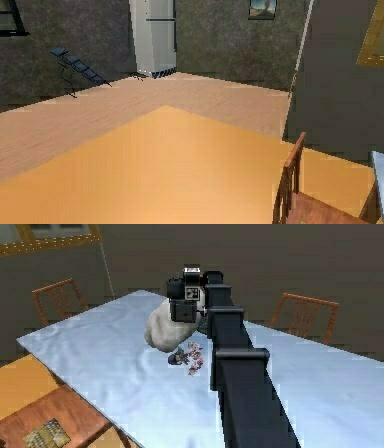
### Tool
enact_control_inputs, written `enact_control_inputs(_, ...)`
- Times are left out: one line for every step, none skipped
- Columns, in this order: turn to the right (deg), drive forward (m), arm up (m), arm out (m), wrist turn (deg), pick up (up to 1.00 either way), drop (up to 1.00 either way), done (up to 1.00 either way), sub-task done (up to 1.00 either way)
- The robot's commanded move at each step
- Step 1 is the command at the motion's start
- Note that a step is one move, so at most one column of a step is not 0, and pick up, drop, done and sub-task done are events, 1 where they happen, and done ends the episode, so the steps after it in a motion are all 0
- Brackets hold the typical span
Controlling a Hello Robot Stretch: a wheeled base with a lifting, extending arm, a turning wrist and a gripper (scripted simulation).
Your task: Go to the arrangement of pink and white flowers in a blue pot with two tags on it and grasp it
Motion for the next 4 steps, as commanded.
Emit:
enact_control_inputs(0.0,0.0,-0.3,0.0,0.0,0.0,0.0,0.0,0.0)
enact_control_inputs(0.0,0.0,0.0,0.0,0.0,1.0,0.0,0.0,0.0)
enact_control_inputs(0.0,0.0,0.1,0.0,0.0,0.0,0.0,0.0,0.0)
enact_control_inputs(0.0,0.0,0.0,0.0,0.0,0.0,0.0,1.0,0.0)
